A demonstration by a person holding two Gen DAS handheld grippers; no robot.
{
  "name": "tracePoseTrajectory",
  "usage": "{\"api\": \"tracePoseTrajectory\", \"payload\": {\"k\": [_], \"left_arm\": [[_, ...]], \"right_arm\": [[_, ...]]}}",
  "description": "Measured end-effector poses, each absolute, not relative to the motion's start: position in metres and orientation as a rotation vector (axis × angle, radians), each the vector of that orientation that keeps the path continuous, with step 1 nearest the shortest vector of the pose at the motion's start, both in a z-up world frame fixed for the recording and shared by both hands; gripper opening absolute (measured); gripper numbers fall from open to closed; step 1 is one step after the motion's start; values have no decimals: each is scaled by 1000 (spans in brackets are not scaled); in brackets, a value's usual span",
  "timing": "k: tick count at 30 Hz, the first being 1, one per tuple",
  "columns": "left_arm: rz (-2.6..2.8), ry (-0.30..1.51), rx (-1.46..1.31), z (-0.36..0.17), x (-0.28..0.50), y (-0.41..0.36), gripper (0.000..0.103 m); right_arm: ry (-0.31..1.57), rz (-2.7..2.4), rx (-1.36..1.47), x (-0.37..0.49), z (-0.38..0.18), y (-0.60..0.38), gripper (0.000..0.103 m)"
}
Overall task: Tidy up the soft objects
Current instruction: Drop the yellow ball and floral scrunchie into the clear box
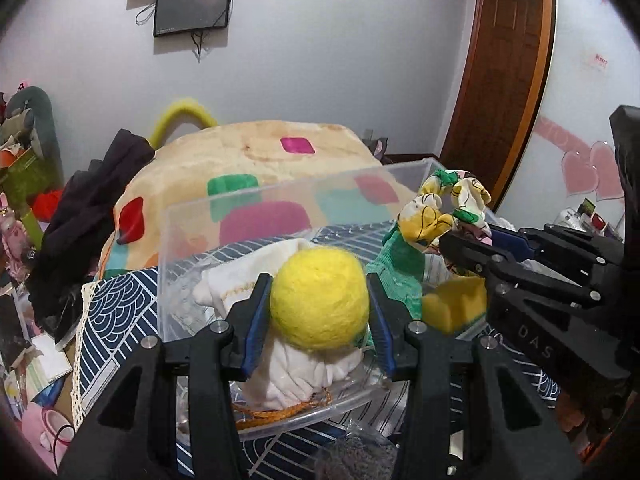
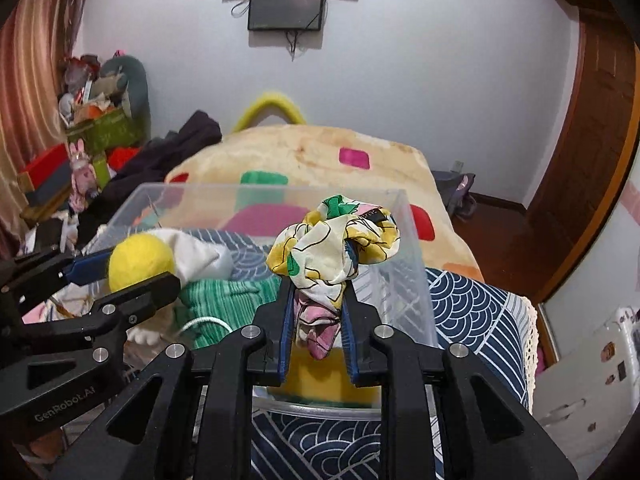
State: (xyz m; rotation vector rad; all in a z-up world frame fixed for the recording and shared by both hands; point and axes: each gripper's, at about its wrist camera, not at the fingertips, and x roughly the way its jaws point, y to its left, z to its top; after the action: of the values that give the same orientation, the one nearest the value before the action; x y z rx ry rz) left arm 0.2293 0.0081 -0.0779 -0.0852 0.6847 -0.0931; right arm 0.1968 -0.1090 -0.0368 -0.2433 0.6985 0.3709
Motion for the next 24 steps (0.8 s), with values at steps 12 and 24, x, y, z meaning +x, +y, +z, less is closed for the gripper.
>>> {"api": "tracePoseTrajectory", "payload": {"k": [12,24], "left_arm": [[-94,700,-106,-72,219,11,70],[-48,552,-62,-25,159,26,99]], "right_arm": [[648,386,-281,178,-20,-122,42],[528,419,-207,135,13,-142,81]]}}
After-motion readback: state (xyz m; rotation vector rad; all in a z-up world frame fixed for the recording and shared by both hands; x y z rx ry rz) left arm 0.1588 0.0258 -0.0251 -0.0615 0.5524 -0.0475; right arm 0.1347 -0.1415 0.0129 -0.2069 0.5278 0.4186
